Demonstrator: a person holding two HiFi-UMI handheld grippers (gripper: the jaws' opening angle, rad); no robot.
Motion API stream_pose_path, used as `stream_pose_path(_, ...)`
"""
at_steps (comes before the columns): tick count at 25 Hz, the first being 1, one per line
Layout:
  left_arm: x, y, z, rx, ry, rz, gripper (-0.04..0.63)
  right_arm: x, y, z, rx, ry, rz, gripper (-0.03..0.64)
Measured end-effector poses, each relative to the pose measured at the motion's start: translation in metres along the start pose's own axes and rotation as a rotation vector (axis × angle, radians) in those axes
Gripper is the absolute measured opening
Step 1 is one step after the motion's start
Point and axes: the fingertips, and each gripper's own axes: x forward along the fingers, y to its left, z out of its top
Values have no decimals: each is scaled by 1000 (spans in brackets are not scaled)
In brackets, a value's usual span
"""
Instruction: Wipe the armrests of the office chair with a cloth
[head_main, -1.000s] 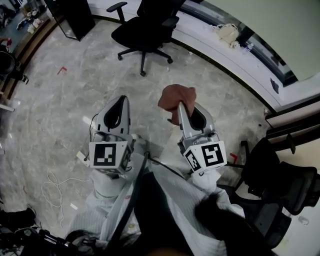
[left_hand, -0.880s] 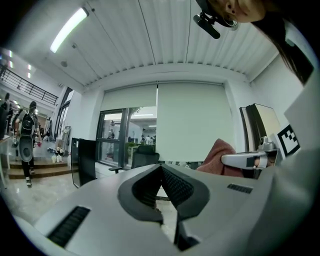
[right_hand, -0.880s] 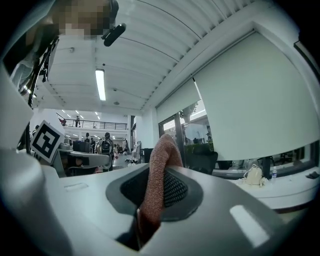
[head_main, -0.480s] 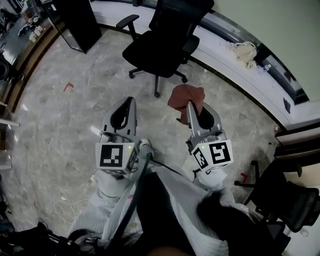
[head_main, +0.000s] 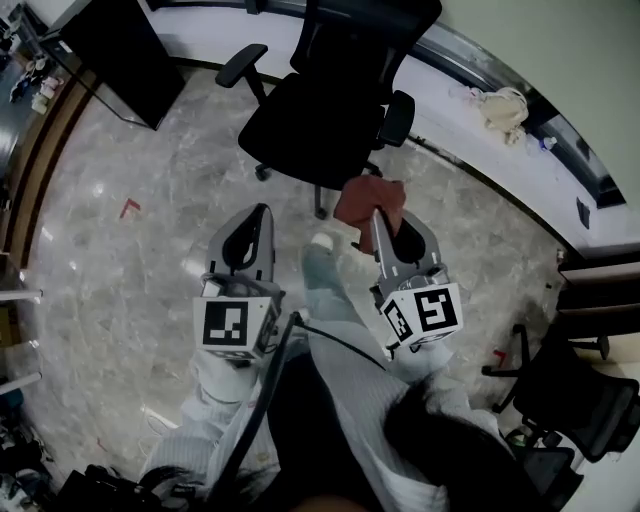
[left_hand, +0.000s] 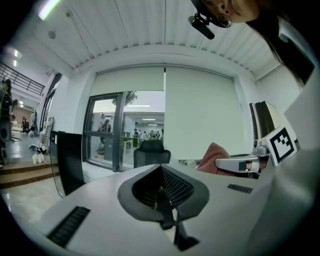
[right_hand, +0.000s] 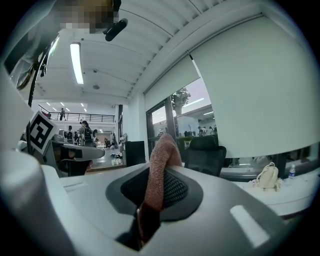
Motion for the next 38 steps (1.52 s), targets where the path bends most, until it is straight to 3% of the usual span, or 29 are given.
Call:
stream_pose_path(6,130,53,30,22,-6,-36,5,112,-71,9,6,14,-53,40)
stream_pose_path(11,229,67,58,23,-28,-108,5,174,-134,31,-11,8,-118,40)
stream_pose_path(18,332,52,67,15,-6,-255,5,194,-219,27,5,68,-312,40)
stream_pose_path(23,379,29,64,26,44,-341,5,202,-293,9,-47,144,-441,40)
stream_pose_path(27,399,16,41,23,103,-391,5,221,-339,-38,-64,240,-474,40)
stream_pose_path(31,419,12,9,20,155,-405,5,254,-360,-139,-1,427,-420,38)
stream_pose_path(35,431,19,-22,-7,212,-394,5,263,-333,-229,91,621,-312,38)
stream_pose_path(38,436,22,-37,-24,236,-386,5,260,-315,-252,98,662,-276,38)
